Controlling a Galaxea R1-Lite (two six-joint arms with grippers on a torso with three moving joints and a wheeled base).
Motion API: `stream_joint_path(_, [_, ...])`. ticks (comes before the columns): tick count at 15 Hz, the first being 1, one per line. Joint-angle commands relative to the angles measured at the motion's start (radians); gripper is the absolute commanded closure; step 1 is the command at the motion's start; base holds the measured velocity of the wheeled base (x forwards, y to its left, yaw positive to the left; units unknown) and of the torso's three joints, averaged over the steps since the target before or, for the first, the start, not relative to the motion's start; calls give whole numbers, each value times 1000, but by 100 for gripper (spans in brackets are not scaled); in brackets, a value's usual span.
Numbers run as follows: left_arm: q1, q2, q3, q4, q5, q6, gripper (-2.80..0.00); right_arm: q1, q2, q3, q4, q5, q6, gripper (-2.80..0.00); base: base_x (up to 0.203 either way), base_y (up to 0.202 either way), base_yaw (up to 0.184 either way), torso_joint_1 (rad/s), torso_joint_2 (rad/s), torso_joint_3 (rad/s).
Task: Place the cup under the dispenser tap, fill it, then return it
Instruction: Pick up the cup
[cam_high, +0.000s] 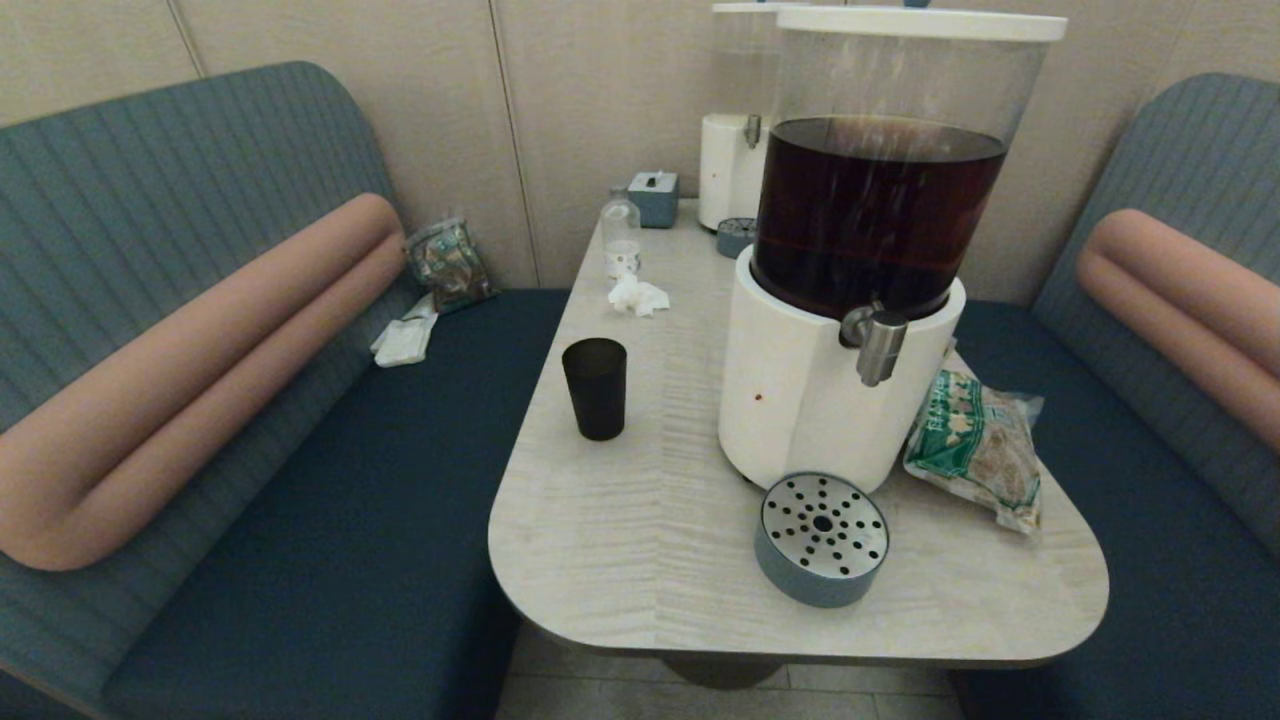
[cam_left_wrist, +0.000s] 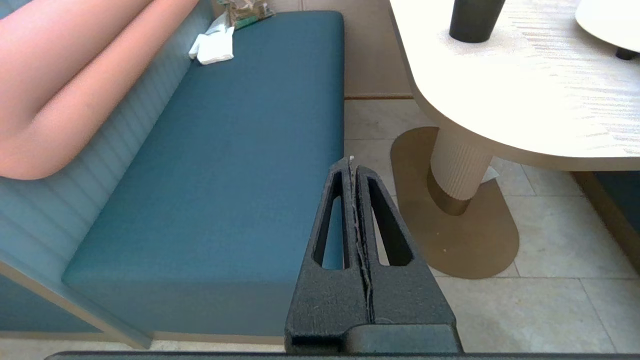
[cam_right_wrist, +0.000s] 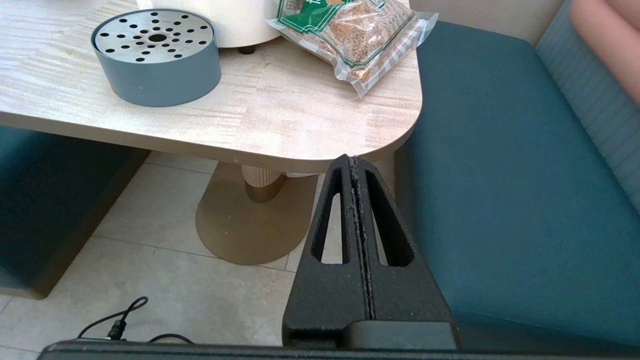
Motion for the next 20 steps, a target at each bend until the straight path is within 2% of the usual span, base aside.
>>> stream_joint_path(1, [0, -1, 0, 0, 0, -1, 0, 0, 1, 0, -1, 2, 0, 0, 0, 0, 0, 0, 0, 0])
stream_joint_path(6, [0, -1, -28, 4, -4, 1, 0, 0, 1, 0, -2, 4, 1, 0, 0, 0, 0, 0, 0, 0])
stream_joint_path(8, [0, 15, -154, 53, -32, -1, 0, 1, 1, 0, -2, 4, 1, 0, 0, 0, 0, 0, 0, 0])
stream_joint_path(10, [-2, 110, -319, 139, -76, -42, 0, 0, 1, 0, -2, 4, 1, 0, 0, 0, 0, 0, 0, 0])
stream_joint_path(11, [-12, 207, -385, 154, -102, -71, 0, 0, 1, 0, -2, 4, 1, 0, 0, 0, 0, 0, 0, 0])
stream_joint_path(13, [-42, 427, -492, 117, -139, -102, 0, 0, 1, 0, -2, 4, 1, 0, 0, 0, 0, 0, 0, 0])
stream_joint_path(14, [-53, 547, -536, 64, -159, -106, -280, 0, 1, 0, -2, 4, 1, 0, 0, 0, 0, 0, 0, 0])
stream_joint_path(16, [-67, 762, -589, -87, -223, -92, -280, 0, 1, 0, -2, 4, 1, 0, 0, 0, 0, 0, 0, 0])
stream_joint_path(20, [-80, 1109, -569, -548, -396, -50, -280, 1, 1, 0, -2, 4, 1, 0, 0, 0, 0, 0, 0, 0])
